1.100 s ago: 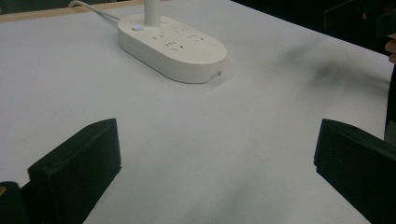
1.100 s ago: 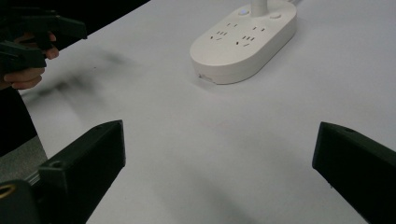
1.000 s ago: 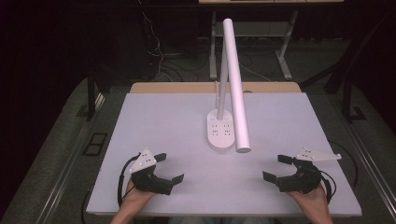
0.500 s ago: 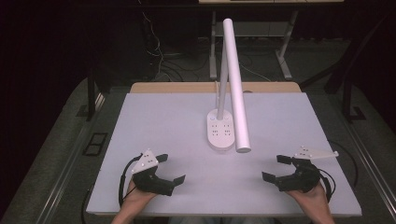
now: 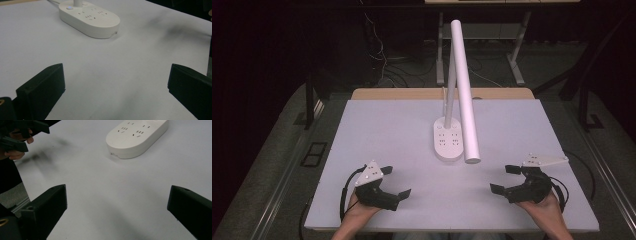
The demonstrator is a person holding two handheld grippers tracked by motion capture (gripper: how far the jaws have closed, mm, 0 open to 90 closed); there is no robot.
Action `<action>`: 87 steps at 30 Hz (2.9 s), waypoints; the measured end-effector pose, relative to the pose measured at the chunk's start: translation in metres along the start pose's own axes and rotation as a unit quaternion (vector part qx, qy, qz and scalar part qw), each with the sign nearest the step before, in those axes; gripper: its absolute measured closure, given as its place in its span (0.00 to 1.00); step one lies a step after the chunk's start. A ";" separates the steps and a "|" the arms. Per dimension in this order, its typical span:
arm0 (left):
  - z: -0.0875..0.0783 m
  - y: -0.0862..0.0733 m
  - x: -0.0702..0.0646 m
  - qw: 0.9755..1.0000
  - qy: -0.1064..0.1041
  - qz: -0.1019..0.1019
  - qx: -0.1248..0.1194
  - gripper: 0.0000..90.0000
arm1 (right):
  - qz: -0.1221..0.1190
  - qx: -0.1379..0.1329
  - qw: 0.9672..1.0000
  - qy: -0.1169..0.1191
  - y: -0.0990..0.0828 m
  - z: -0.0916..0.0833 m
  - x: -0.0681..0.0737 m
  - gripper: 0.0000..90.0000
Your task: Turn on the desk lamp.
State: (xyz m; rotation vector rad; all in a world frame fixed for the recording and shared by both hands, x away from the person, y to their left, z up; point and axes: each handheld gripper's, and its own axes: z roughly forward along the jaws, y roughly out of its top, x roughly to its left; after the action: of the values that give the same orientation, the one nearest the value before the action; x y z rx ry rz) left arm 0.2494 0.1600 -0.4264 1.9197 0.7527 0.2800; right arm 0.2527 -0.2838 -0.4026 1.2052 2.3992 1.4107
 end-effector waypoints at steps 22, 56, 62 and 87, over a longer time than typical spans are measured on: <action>0.001 0.000 -0.001 1.000 -0.004 0.005 0.003 0.00 | -0.007 0.014 1.000 0.007 0.026 0.003 -0.009 0.02; 0.000 -0.001 -0.001 1.000 -0.006 0.006 0.002 0.00 | -0.017 0.042 0.999 0.010 0.084 0.039 -0.031 0.02; 0.001 -0.001 -0.001 1.000 -0.007 0.004 0.001 0.00 | -0.014 0.045 0.999 0.012 0.090 0.046 -0.036 0.02; 0.000 0.000 -0.001 1.000 -0.009 0.006 0.001 0.00 | -0.004 0.055 0.998 0.006 0.118 0.077 -0.050 0.02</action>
State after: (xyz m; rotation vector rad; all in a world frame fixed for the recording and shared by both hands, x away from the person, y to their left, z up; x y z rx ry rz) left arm 0.2482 0.1595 -0.4264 1.9271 0.7315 0.2689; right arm 0.3893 -0.2345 -0.3680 1.2115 2.5169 1.3034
